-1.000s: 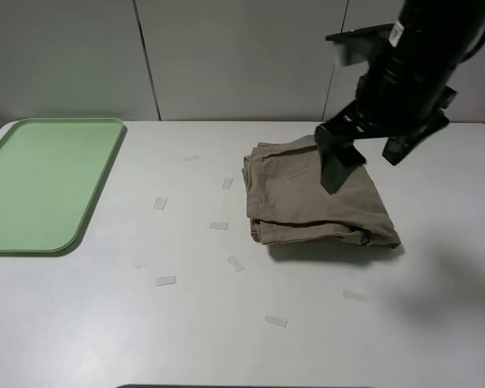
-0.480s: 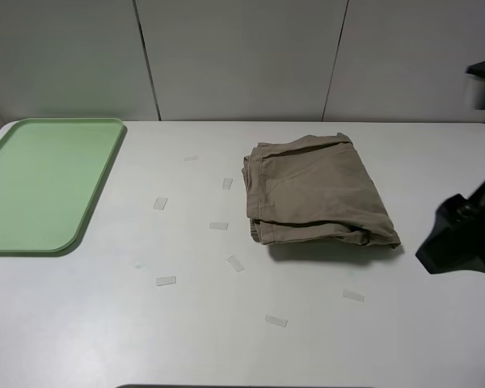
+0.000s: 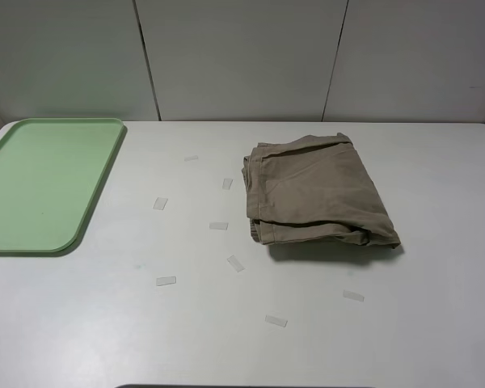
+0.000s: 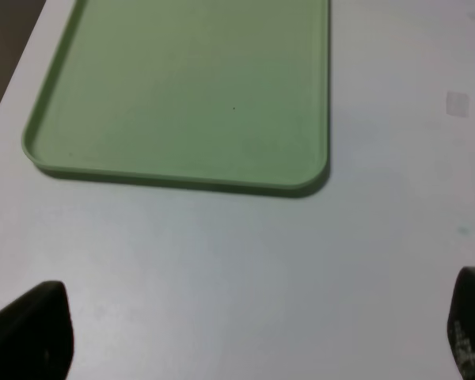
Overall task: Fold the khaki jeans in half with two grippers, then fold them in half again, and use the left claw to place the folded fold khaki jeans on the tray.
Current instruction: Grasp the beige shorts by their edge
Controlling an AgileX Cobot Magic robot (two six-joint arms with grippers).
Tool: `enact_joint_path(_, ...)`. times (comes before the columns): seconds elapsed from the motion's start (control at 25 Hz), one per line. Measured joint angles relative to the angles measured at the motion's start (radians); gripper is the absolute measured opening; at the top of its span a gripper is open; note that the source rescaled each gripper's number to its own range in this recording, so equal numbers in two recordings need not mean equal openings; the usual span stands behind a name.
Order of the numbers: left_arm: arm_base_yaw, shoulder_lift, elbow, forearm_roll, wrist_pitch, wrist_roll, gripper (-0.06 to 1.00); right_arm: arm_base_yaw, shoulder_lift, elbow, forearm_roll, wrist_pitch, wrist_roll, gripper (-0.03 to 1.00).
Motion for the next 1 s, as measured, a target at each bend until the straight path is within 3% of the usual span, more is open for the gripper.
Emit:
enact_joint_path(0.32, 0.0, 0.0, 0.0, 0.0, 0.0, 0.0, 0.93, -0.266, -0.338, 0.146, 0.0, -0.12, -0.046, 1.0)
enact_joint_path(0.4, 0.0, 0.0, 0.0, 0.0, 0.0, 0.0, 0.93, -0.296, -0.38, 0.168, 0.0, -0.12, -0.051, 1.0)
enact_joint_path(1.0, 0.0, 0.0, 0.0, 0.0, 0.0, 0.0, 0.93, -0.317, -0.424, 0.172, 0.0, -0.121, -0.059, 1.0)
